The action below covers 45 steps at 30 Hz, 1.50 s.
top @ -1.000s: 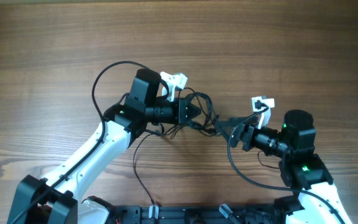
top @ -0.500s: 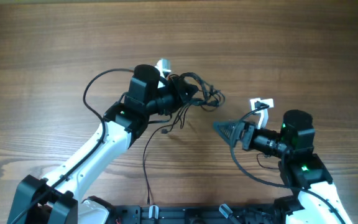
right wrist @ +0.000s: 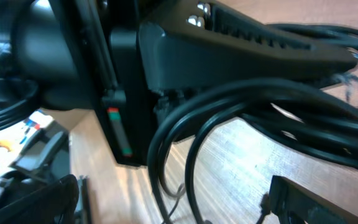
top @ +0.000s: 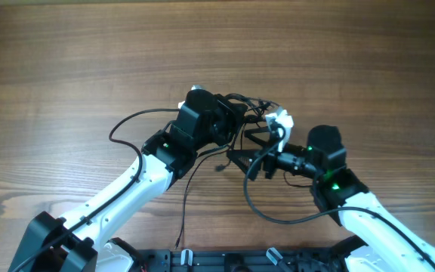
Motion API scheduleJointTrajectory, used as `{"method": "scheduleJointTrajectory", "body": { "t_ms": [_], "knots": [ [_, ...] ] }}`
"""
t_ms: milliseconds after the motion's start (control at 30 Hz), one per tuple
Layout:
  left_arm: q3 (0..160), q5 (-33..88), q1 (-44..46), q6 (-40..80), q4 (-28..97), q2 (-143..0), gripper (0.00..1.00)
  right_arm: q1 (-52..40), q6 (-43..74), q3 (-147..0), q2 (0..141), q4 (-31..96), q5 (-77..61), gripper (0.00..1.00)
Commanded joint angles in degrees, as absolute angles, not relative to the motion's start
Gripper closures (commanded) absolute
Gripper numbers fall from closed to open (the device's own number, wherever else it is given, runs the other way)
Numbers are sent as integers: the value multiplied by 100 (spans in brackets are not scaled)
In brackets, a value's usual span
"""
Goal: Untangle cables
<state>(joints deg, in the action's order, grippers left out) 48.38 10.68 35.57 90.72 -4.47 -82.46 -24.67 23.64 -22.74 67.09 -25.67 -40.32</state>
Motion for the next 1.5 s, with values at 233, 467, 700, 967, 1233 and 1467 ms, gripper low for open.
{"method": "scheduleJointTrajectory", "body": {
  "t_ms": [233,467,700,967,1233,1467],
  "knots": [
    [4869,1000,3546,9959,-567,-8128,96,-3092,2248,-2322,7500,-3817,-2423,6],
    [4871,1107,3459,10296,-679,-8125,96,-3092,2215,-2322,7900,-4051,-2469,12],
    [4869,1354,3240,10390,-760,-8125,96,-3120,1656,-2322,7992,-4123,-2897,31],
    [4869,1802,3234,10735,-777,-8128,96,-3122,2285,-2322,8047,-5030,-2655,95],
    [4869,3341,2178,6112,-819,-8097,96,-2620,3640,-2322,7734,-4786,-4842,96],
    [4869,5002,1597,3795,-794,-8099,96,-1695,4646,-2322,7701,-5037,-6366,96]
  ]
}}
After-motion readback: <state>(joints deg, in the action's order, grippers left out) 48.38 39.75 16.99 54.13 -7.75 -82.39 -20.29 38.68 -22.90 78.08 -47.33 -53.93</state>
